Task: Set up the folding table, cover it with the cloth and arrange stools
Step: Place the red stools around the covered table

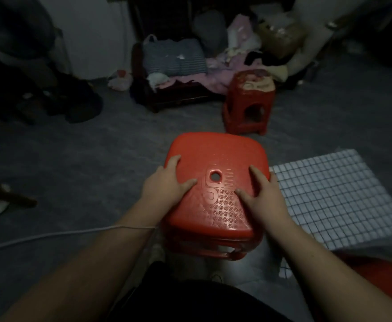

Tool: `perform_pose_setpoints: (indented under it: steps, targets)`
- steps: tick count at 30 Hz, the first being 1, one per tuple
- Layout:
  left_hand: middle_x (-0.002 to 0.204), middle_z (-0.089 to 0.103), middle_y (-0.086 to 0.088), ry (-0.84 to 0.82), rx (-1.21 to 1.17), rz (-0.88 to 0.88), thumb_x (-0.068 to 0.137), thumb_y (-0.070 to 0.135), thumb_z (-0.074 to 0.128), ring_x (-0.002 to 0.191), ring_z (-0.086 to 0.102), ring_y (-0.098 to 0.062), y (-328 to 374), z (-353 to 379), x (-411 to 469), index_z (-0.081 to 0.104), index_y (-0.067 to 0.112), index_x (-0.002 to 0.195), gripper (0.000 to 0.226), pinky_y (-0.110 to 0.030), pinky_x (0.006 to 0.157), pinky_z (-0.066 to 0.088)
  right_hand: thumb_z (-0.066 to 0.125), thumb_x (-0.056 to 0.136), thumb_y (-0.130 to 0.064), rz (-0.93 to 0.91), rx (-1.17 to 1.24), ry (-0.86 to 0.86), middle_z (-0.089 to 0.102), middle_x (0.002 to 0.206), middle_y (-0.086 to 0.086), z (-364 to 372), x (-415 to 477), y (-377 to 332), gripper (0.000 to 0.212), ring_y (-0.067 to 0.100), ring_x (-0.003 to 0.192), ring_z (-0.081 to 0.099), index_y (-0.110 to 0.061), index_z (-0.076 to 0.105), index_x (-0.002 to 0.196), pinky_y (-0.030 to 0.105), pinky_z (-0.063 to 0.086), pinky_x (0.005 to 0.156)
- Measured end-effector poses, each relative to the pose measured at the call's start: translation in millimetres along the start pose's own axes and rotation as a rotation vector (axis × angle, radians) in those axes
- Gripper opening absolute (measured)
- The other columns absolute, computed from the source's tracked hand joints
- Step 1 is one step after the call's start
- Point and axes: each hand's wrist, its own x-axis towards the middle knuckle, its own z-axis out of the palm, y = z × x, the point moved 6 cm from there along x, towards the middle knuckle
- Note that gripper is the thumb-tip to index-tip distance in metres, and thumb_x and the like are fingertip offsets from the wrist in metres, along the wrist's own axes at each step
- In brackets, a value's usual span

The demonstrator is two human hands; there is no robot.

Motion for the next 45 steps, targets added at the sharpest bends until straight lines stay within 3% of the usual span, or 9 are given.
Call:
perform_pose_setpoints:
  steps: [8,15,18,22,27,33,40,45]
  targets:
    - [0.135,0.053,-0.012,-0.254,0.083,0.361,0.073,0.077,0.06,0.116,0.06,-0.032,89,41,104,0.02,0.043,0.149,0.092,-0.043,0.097,0.049,0.074,0.085,-0.043,0.309,0.006,0.257,0.025,0.154,0.01,-24,16,42,0.082,0.029,0.135,0.043,-0.037,0.029,0.154,0.039,0.039,0.11]
    - [0.135,0.051,-0.013,-0.407,0.219,0.744,0.076,0.076,0.058,0.115,0.06,-0.036,150,49,160,0.016,0.043,0.148,0.09,-0.043,0.093,0.049,0.078,0.081,-0.044,0.589,0.076,0.567,0.032,0.149,0.014,-8,0,38,0.083,0.031,0.135,0.043,-0.035,0.035,0.151,0.041,0.037,0.115]
    - [0.137,0.049,-0.012,-0.477,0.257,0.894,0.076,0.076,0.058,0.114,0.06,-0.036,175,57,165,0.015,0.044,0.15,0.091,-0.044,0.093,0.05,0.077,0.08,-0.045,0.707,0.122,0.688,0.028,0.153,0.013,6,-15,40,0.083,0.032,0.139,0.04,-0.039,0.034,0.15,0.044,0.036,0.116]
    - [0.146,0.041,-0.013,-0.552,0.323,1.021,0.08,0.071,0.06,0.118,0.058,-0.036,197,81,151,0.012,0.043,0.151,0.09,-0.044,0.094,0.049,0.078,0.082,-0.041,0.832,0.188,0.777,0.016,0.161,0.014,24,-37,53,0.083,0.031,0.146,0.03,-0.039,0.033,0.151,0.037,0.028,0.117]
    - [0.145,0.039,-0.014,-0.679,0.331,1.028,0.081,0.061,0.066,0.118,0.057,-0.04,191,143,145,0.012,0.04,0.153,0.092,-0.047,0.095,0.048,0.079,0.079,-0.039,0.906,0.242,0.8,0.019,0.159,0.014,56,-45,98,0.084,0.031,0.142,0.035,-0.039,0.035,0.15,0.038,0.031,0.119]
    - [0.144,0.044,-0.018,-0.69,0.379,1.037,0.084,0.057,0.066,0.122,0.052,-0.038,174,253,167,0.017,0.03,0.156,0.091,-0.042,0.097,0.044,0.078,0.08,-0.041,0.942,0.277,0.753,0.022,0.156,0.01,115,-13,198,0.083,0.031,0.14,0.037,-0.035,0.034,0.151,0.042,0.036,0.115]
    - [0.139,0.043,-0.017,-0.769,0.388,0.978,0.086,0.051,0.069,0.113,0.058,-0.038,114,419,214,0.013,0.033,0.156,0.091,-0.041,0.089,0.048,0.079,0.079,-0.04,0.955,0.294,0.729,0.028,0.154,0.012,223,30,332,0.086,0.029,0.138,0.04,-0.038,0.033,0.151,0.044,0.039,0.114]
    - [0.141,0.039,-0.017,-0.768,0.439,0.932,0.087,0.055,0.063,0.115,0.056,-0.038,79,492,238,0.007,0.04,0.154,0.089,-0.045,0.09,0.049,0.08,0.078,-0.04,0.974,0.291,0.763,0.022,0.154,0.006,285,52,380,0.086,0.025,0.14,0.036,-0.039,0.033,0.151,0.041,0.037,0.114]
